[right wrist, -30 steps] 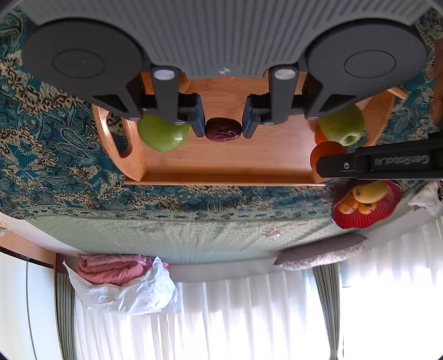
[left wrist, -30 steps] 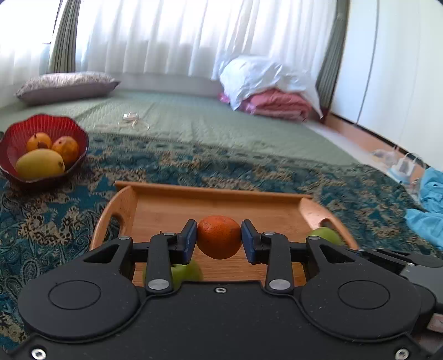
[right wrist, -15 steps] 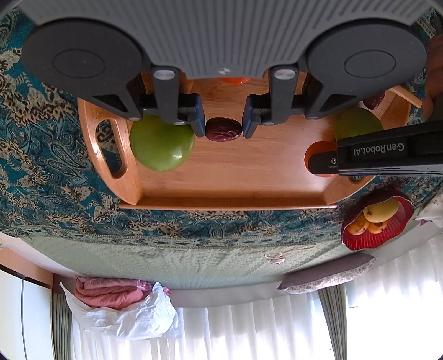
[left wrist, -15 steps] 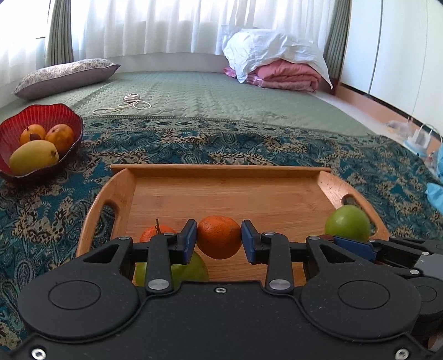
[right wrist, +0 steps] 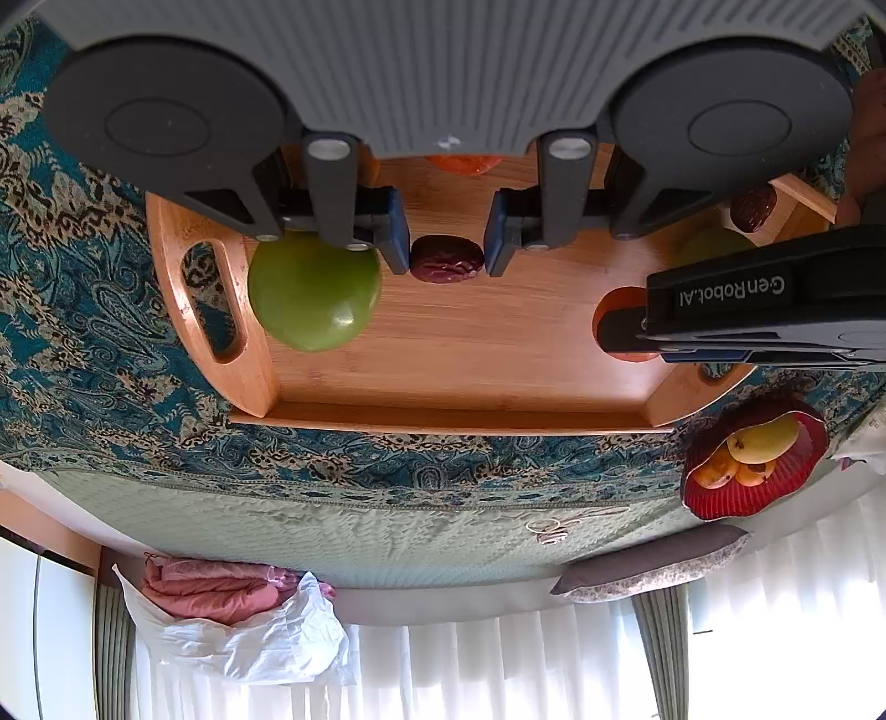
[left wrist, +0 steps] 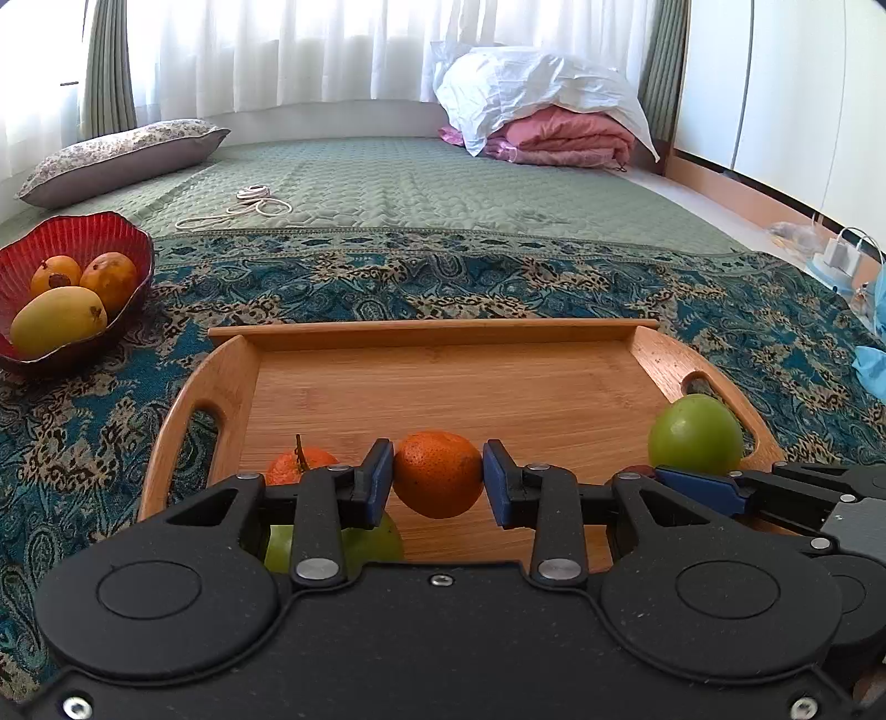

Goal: Organize fruits
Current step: 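Lower the date onto the tray and open the right tool while the left tool releases the tangerine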

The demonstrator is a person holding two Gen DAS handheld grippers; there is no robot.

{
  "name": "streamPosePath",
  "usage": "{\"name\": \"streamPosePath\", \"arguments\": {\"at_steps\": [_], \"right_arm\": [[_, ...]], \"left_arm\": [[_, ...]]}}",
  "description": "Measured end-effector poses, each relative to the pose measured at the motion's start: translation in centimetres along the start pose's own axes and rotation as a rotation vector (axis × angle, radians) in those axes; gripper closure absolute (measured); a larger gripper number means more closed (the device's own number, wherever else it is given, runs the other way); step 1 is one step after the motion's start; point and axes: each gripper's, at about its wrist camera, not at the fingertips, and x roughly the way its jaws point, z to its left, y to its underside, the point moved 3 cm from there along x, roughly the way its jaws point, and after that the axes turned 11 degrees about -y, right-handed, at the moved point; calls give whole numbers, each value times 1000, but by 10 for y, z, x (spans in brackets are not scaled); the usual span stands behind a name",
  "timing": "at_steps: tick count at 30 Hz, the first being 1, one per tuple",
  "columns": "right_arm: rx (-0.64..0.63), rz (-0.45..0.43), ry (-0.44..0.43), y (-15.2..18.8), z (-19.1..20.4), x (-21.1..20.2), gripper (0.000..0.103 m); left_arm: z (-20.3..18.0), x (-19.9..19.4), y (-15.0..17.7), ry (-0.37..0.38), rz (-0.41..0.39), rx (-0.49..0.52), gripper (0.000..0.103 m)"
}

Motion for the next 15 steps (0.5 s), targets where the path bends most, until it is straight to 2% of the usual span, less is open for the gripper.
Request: {"name": "streamPosePath", "arguments": {"at_steps": [11, 15], "right_arm": [[10, -2, -8, 2, 1, 0, 63], [15, -8, -10, 2, 0, -3, 53]], "left_arm": [[-1, -1, 1, 14, 11, 11, 69], [-2, -3, 1, 14, 11, 17, 70]]}}
